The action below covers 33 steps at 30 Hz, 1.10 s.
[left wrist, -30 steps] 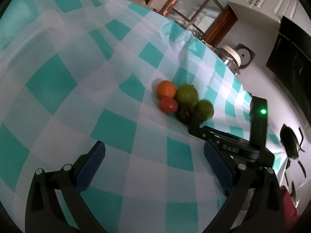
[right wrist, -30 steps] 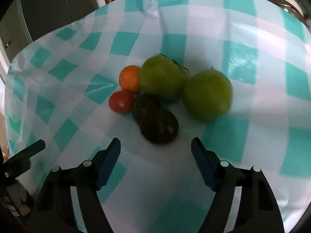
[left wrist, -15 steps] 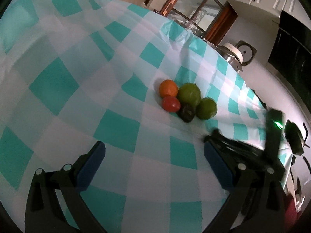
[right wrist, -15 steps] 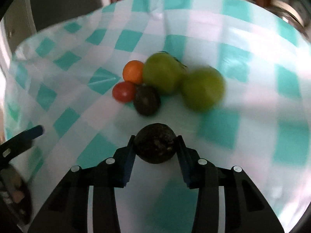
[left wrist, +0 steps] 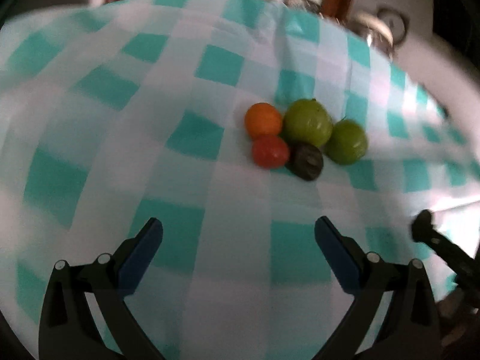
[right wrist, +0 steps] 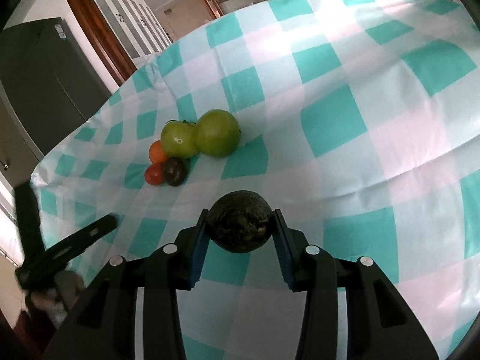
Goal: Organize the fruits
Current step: 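Grasp the second red tomato with the left gripper while the right gripper holds the dark fruit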
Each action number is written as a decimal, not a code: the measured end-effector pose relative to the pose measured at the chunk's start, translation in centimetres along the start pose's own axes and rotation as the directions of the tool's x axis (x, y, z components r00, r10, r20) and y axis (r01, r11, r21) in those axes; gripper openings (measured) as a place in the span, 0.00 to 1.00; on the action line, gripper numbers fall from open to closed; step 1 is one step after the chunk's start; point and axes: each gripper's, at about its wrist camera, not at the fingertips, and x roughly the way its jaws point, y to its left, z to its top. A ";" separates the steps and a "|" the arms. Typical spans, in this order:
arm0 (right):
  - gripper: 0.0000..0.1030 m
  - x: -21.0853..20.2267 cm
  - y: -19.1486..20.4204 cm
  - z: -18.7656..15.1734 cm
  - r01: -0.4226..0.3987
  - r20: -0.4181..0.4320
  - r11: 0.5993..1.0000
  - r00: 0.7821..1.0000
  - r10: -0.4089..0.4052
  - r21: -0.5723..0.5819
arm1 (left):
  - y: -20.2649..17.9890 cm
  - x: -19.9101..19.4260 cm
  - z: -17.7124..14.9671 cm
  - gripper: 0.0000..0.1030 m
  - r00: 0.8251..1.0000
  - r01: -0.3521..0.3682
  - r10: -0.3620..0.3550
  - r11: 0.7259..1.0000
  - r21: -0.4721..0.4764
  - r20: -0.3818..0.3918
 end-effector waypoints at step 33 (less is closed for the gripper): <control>0.41 0.2 0.1 -0.2 -0.019 -0.025 1.000 1.000 0.019 -0.006 | -2.4 -4.4 -6.8 0.39 0.992 0.129 -0.128 0.991 0.047 -0.010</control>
